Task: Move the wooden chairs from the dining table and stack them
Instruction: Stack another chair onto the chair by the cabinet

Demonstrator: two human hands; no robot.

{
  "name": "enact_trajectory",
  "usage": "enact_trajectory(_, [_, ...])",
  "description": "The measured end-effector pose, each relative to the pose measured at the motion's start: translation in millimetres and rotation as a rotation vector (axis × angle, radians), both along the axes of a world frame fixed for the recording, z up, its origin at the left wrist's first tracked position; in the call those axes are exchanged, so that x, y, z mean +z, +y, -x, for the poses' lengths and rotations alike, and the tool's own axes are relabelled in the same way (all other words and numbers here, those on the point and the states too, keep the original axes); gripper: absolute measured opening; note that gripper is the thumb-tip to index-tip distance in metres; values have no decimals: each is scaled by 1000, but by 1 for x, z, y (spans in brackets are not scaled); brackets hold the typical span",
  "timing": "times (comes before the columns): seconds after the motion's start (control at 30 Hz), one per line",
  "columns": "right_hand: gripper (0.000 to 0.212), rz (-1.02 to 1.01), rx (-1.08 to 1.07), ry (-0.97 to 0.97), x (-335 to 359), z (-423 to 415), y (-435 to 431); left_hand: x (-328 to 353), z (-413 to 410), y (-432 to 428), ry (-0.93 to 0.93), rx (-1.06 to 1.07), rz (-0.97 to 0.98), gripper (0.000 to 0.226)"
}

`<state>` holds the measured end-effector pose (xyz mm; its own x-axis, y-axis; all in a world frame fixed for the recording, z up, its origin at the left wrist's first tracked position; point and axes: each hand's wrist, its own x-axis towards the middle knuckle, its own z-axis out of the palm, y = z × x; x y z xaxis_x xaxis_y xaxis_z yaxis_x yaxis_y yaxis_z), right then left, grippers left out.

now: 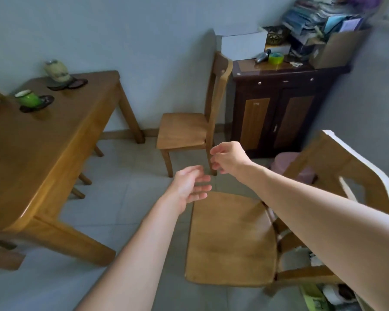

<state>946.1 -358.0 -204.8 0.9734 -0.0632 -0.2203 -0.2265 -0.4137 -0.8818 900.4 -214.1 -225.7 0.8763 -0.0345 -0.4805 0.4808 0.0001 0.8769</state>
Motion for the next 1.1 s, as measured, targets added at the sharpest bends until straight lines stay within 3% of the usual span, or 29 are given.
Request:
enact_trajectory(0.33, [26,-18,-92,76,-2,-21,57,-8,-42,80,21,-54,22,23])
enact_trajectory(1.1, [17,0,-150,214,-7,-244,28,-25,-282,65,48,-123,62,20])
